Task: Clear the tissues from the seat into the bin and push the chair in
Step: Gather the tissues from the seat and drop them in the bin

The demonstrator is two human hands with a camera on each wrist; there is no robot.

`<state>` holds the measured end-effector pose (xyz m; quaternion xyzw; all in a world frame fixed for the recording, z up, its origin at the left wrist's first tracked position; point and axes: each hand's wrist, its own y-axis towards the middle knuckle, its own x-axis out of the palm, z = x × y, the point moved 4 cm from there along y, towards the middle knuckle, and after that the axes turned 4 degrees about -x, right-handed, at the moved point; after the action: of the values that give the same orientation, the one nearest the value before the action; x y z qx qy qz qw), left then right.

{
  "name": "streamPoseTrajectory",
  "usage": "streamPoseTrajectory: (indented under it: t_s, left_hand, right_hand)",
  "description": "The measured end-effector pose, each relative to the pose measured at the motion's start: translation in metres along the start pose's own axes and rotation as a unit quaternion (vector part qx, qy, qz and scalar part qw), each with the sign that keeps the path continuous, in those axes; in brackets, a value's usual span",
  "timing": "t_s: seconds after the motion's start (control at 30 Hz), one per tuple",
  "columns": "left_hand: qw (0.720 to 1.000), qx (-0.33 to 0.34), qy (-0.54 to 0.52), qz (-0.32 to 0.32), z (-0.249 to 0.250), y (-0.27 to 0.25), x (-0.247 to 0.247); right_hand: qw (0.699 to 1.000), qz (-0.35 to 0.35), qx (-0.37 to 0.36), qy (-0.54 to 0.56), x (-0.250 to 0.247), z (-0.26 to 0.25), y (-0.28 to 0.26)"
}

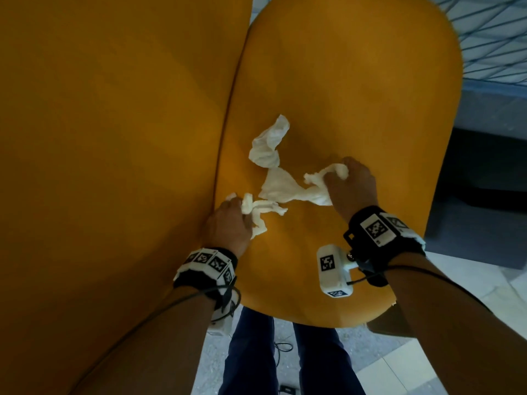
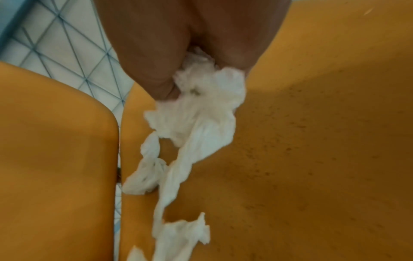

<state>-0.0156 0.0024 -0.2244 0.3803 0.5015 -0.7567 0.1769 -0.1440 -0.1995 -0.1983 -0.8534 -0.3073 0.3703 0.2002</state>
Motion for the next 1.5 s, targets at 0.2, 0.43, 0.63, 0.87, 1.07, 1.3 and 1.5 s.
streamPoseTrajectory:
  t_s: [0.2, 0.43, 0.63, 0.87, 1.07, 1.3, 1.5]
  left_hand:
    - [0.996, 0.047, -0.073, 0.036, 0.016, 0.005, -0.035]
    - [0.987, 0.109, -0.088, 0.080, 0.078, 0.051, -0.072]
    - [0.999, 0.041, 0.034, 0.006, 0.089, 0.081, -0.040]
    - [0.997, 0.011, -0.033, -0.070, 0.062, 0.047, -0.021]
    - [0.990, 0.019, -0.104, -0.097, 0.059, -0.006, -0.025]
    - [0.964, 0.181, -0.081, -0.175, 0.095, -0.077, -0.020]
    - [0.897, 0.341, 0.015, -0.280, 0.117, -0.147, -0.006]
  right_hand:
    - [0.998, 0.015, -0.059, 0.018, -0.001, -0.017, 0.003]
    - [0.993, -0.110, 0.009, -0.036, 0.027, 0.000, -0.006]
    - [0.984, -0.142, 0.035, -0.104, 0.020, 0.037, -0.020]
    - [0.987, -0.111, 0.088, 0.075, -0.016, 0.076, -0.057]
    - [0.917, -0.022, 0.181, 0.356, -0.037, 0.103, -0.109]
    - [0.859, 0.030, 0.206, 0.468, -0.036, 0.124, -0.189]
    - [0.867, 0.150, 0.183, 0.439, -0.028, 0.131, -0.269]
